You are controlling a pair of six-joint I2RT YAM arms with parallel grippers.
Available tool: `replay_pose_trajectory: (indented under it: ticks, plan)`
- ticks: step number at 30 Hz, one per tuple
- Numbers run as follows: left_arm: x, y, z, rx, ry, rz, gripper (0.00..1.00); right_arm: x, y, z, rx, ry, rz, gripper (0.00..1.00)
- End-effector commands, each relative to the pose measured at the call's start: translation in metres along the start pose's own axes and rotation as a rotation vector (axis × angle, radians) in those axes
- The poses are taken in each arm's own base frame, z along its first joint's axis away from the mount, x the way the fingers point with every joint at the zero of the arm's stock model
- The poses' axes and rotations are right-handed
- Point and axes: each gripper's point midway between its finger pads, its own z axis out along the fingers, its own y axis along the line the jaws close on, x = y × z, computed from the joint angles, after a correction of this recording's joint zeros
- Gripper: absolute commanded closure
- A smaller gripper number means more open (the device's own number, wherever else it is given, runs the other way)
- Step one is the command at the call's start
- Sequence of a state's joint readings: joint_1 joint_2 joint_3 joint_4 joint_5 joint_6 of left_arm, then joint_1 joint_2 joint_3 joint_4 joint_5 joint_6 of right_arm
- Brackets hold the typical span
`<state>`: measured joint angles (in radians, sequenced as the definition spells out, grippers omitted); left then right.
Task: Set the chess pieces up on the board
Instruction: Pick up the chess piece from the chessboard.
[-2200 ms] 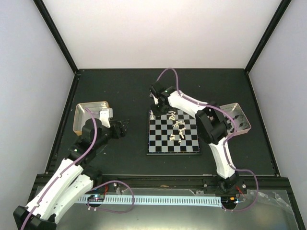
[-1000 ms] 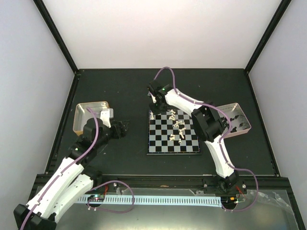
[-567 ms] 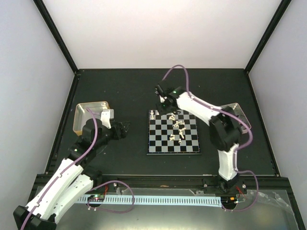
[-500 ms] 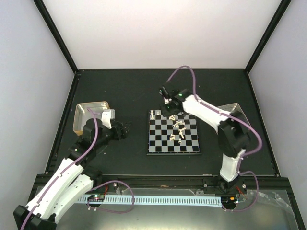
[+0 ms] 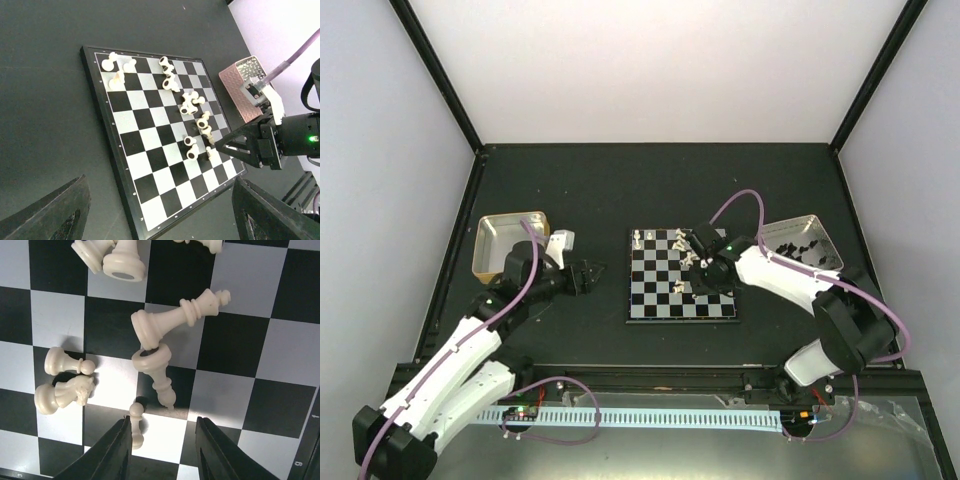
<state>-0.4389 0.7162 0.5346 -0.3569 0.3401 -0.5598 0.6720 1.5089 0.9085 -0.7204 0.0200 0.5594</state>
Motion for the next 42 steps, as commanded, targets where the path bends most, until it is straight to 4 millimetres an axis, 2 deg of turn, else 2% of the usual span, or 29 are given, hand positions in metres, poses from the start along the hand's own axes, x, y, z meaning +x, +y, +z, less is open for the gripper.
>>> replay_pose_trajectory:
  ticks: [1,11,17,20,23,25,28,30,37,42]
  plan:
    - [-0.012,-0.02,-0.001,0.074,-0.021,-0.004,0.21,-0.006,0.011,0.0,-0.052,-0.029,0.042,0.64]
    - [-0.009,-0.018,-0.001,0.066,-0.016,-0.014,0.21,0.004,0.025,0.014,-0.044,0.03,-0.005,0.67]
    - [-0.007,-0.016,-0.001,0.063,-0.017,-0.017,0.21,0.018,0.02,0.023,0.025,0.066,0.001,0.74]
    - [-0.007,-0.016,0.0,0.063,-0.015,-0.017,0.21,0.02,0.017,0.026,0.048,0.071,0.011,0.81]
    - [-0.006,-0.016,-0.001,0.063,-0.016,-0.017,0.21,0.021,0.014,0.026,0.068,0.071,0.017,0.83]
    - [-0.006,-0.016,-0.001,0.063,-0.017,-0.016,0.21,0.023,0.012,0.026,0.074,0.074,0.017,0.83]
    - [-0.006,-0.016,-0.002,0.065,-0.019,-0.015,0.21,0.024,0.011,0.023,0.088,0.073,0.014,0.74]
    - [-0.005,-0.015,-0.002,0.065,-0.018,-0.017,0.21,0.026,0.011,0.023,0.09,0.074,0.013,0.73]
    - [-0.004,-0.015,-0.002,0.065,-0.017,-0.021,0.21,0.03,0.015,0.024,0.069,0.083,0.019,0.9]
    - [-0.003,-0.019,-0.003,0.089,-0.009,-0.024,0.21,0.018,0.025,0.012,0.013,0.013,-0.005,0.92]
